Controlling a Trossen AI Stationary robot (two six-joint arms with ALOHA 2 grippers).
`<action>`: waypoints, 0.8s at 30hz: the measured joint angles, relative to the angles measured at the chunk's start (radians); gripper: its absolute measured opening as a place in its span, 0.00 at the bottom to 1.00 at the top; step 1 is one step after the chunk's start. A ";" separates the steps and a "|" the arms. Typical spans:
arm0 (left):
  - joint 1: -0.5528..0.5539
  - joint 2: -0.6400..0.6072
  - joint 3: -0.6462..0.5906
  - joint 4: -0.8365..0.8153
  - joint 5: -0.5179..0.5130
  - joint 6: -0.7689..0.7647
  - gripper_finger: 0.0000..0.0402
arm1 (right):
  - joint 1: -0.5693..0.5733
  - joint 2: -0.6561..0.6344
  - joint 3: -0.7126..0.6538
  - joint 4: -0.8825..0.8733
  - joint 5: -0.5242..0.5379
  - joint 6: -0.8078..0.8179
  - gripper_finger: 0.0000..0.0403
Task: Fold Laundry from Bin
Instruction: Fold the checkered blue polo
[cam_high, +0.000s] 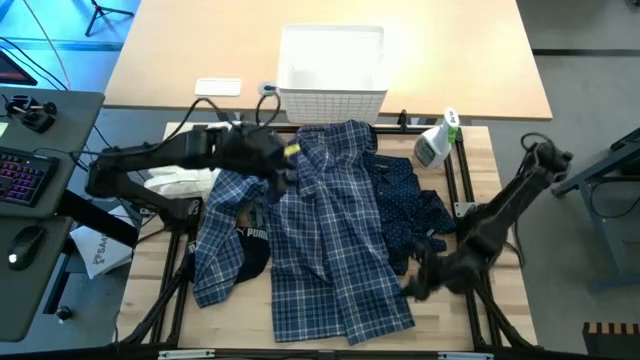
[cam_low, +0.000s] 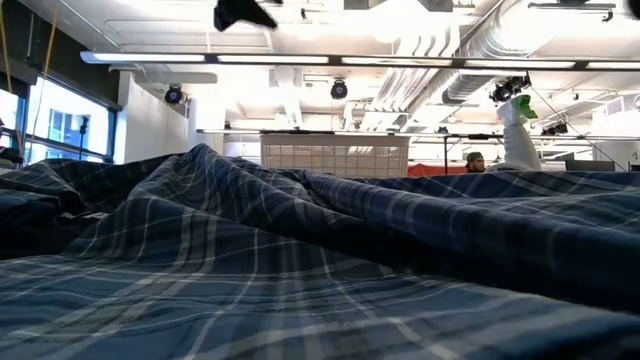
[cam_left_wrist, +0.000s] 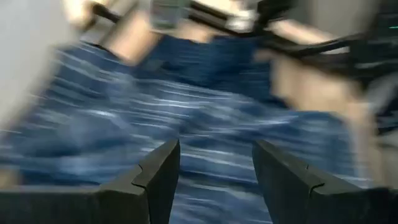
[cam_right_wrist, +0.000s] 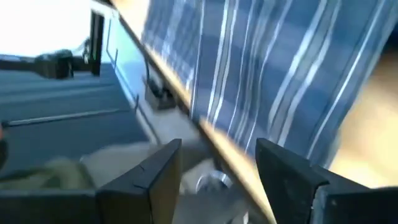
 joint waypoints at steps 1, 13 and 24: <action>-0.033 0.000 0.009 -0.008 0.006 -0.045 0.47 | -0.038 -0.027 -0.012 -0.015 -0.007 -0.053 0.48; -0.319 0.157 0.095 -0.521 -0.011 -0.810 0.35 | -0.439 -0.210 -0.157 -0.060 -0.169 -0.671 0.47; -0.637 0.216 0.080 -0.801 0.142 -1.459 0.31 | -0.480 -0.206 -0.178 -0.061 -0.270 -0.915 0.47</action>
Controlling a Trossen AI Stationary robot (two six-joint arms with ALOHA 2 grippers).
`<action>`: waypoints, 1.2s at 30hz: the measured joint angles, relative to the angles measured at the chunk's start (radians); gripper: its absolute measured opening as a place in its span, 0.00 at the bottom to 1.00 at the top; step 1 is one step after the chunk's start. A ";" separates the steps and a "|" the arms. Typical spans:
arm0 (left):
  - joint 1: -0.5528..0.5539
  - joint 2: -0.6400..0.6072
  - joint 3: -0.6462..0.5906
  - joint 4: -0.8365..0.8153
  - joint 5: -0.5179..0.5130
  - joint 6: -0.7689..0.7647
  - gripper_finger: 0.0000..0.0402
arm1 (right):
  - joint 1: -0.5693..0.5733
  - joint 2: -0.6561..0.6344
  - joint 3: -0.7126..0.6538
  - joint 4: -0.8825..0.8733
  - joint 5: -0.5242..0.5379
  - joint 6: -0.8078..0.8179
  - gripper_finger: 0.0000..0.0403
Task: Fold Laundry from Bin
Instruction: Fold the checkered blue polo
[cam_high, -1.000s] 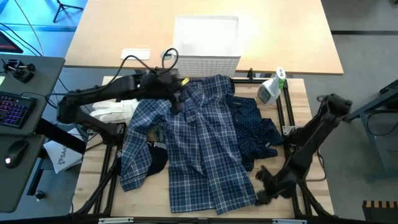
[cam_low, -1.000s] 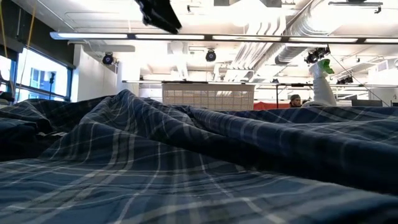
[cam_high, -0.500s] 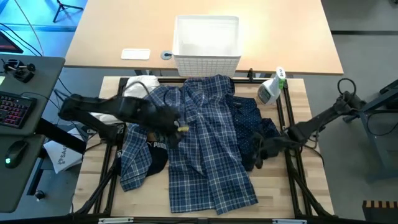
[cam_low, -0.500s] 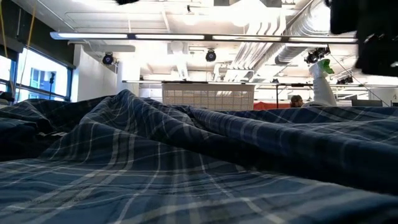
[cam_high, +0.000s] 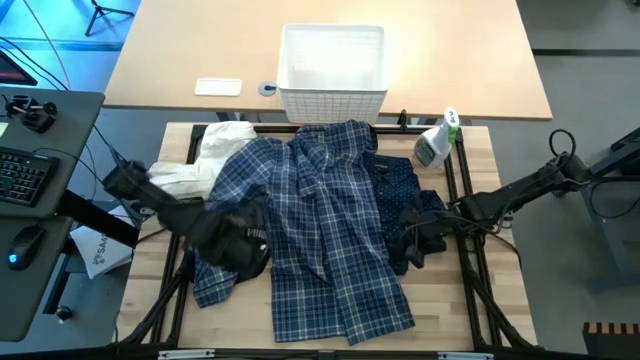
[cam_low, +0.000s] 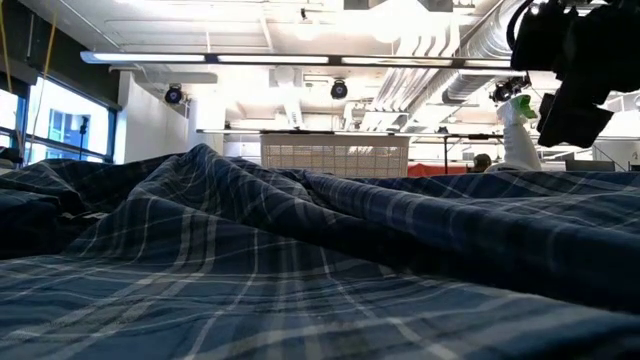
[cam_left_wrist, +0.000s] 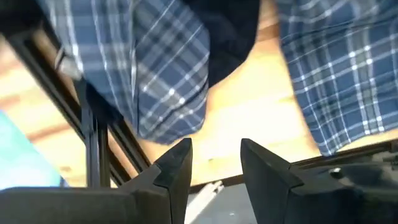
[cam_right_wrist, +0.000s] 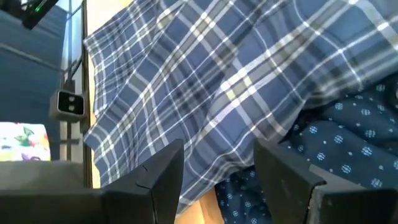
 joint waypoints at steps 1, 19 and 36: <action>-0.018 0.000 -0.006 -0.003 0.001 -0.044 0.32 | 0.000 0.000 0.000 0.001 -0.001 -0.018 0.47; 0.607 -0.106 -0.169 -0.006 -0.230 0.459 0.41 | 0.000 -0.003 0.064 0.010 -0.189 -0.052 0.47; 0.955 -0.092 -0.537 0.194 -0.239 0.905 0.37 | -0.024 -0.004 0.101 0.010 -0.057 -0.014 0.47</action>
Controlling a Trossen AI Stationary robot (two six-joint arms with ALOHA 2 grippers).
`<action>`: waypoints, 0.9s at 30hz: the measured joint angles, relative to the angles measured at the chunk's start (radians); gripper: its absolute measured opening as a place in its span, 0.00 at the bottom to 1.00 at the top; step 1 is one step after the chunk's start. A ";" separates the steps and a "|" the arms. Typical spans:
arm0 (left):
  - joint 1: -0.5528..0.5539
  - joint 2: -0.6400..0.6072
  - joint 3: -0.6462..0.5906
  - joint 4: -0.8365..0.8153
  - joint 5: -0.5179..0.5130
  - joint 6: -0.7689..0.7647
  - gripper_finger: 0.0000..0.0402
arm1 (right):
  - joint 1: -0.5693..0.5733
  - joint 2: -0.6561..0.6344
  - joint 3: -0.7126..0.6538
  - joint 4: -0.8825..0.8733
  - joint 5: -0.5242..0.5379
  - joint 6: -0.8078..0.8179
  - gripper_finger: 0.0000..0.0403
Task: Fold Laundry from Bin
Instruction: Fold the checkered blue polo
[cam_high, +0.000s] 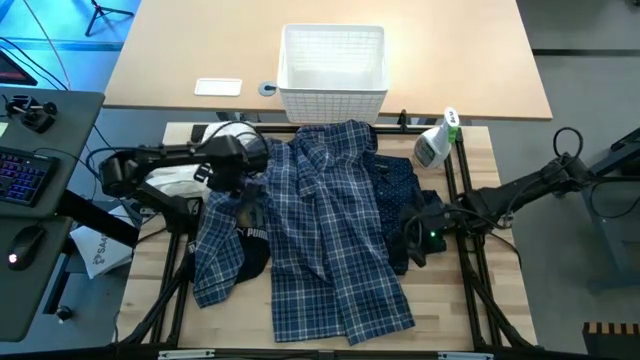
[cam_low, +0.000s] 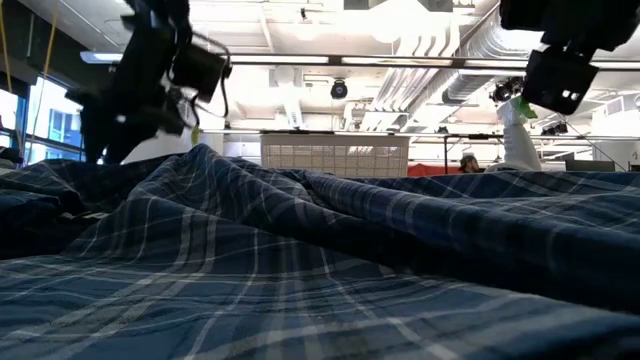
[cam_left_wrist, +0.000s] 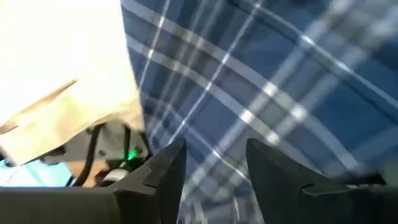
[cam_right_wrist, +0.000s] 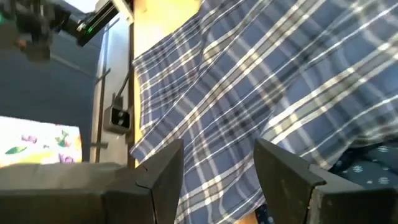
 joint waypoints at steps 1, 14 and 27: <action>-0.005 0.000 -0.025 0.031 0.000 0.005 0.36 | -0.008 0.000 0.000 0.000 0.007 0.001 0.47; -0.131 -0.016 0.012 0.204 0.002 0.358 0.00 | -0.191 0.000 0.000 0.177 0.037 0.025 0.47; -0.180 -0.042 0.384 0.131 -0.019 0.385 0.03 | -0.440 0.000 0.000 0.395 0.110 0.079 0.47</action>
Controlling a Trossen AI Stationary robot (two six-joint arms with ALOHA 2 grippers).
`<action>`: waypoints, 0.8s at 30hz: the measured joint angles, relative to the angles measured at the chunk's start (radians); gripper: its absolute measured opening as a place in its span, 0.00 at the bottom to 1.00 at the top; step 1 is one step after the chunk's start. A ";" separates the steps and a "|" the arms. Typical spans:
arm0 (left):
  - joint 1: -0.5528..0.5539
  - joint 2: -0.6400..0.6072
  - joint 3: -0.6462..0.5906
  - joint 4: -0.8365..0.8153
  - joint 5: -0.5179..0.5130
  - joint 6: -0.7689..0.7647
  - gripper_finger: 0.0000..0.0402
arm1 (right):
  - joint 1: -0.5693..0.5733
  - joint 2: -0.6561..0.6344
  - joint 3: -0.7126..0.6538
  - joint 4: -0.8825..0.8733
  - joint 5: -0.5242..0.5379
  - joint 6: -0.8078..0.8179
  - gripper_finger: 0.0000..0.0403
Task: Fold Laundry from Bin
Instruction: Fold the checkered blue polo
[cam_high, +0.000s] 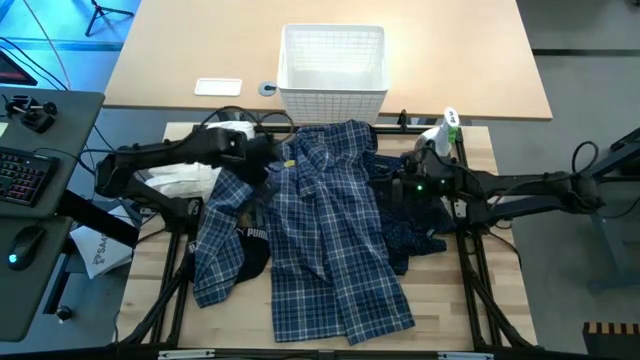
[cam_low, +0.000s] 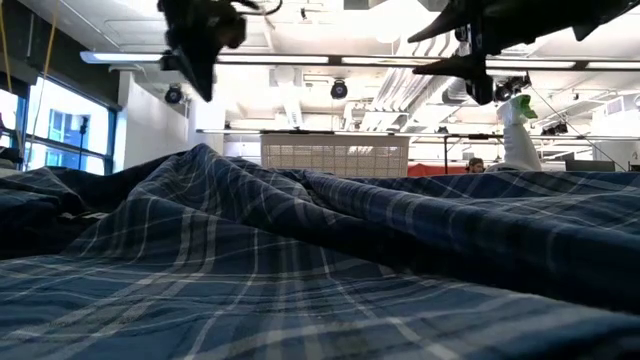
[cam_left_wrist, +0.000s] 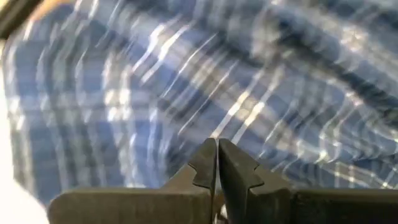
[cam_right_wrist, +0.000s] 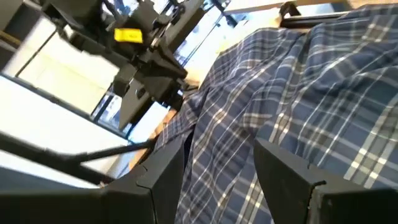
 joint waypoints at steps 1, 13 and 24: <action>0.023 0.000 -0.002 -0.040 0.004 -0.020 0.04 | -0.007 0.000 0.000 0.000 0.000 -0.001 0.47; 0.420 -0.001 -0.182 -0.124 0.026 -0.087 0.36 | -0.108 0.002 0.000 -0.012 -0.177 -0.107 0.47; 0.612 0.000 -0.327 0.042 0.140 -0.075 0.54 | -0.114 0.002 0.000 -0.057 -0.359 -0.171 0.47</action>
